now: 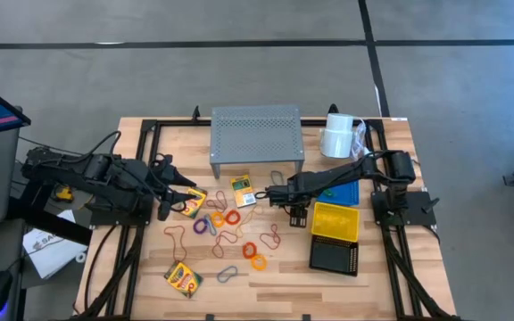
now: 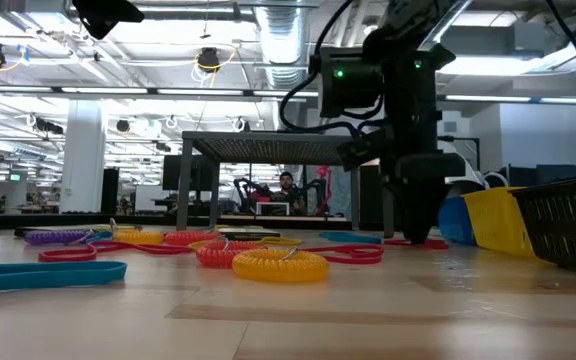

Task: Pick & Place Office Desk Supplies
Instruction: Put the red rubber band into the yellow basket, then put the crayon box into the black basket

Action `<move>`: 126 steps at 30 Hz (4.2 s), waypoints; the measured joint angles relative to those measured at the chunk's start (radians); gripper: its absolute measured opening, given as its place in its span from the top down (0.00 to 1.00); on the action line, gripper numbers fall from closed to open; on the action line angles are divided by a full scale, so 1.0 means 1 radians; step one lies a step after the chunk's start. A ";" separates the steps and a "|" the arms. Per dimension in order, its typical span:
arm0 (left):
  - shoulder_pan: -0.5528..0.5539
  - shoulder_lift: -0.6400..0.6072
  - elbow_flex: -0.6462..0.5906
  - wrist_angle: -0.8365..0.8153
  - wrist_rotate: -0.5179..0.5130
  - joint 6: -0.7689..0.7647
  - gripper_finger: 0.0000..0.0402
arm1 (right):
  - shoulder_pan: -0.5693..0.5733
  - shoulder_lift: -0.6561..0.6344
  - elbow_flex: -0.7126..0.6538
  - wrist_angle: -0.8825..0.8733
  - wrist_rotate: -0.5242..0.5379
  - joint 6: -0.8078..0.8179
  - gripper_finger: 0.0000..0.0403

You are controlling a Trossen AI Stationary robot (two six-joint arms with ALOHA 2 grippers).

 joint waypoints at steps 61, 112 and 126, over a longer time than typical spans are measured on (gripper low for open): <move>0.000 0.056 0.000 0.113 0.000 -0.003 0.58 | 0.388 -0.740 -0.272 -0.241 0.006 0.855 1.00; 0.181 0.225 0.080 -0.115 0.190 0.339 0.56 | 0.358 -0.743 -0.436 -0.090 0.009 0.838 0.50; 0.345 0.541 0.197 -0.453 0.088 0.530 0.46 | 0.362 -0.743 -0.435 -0.028 0.013 0.858 0.60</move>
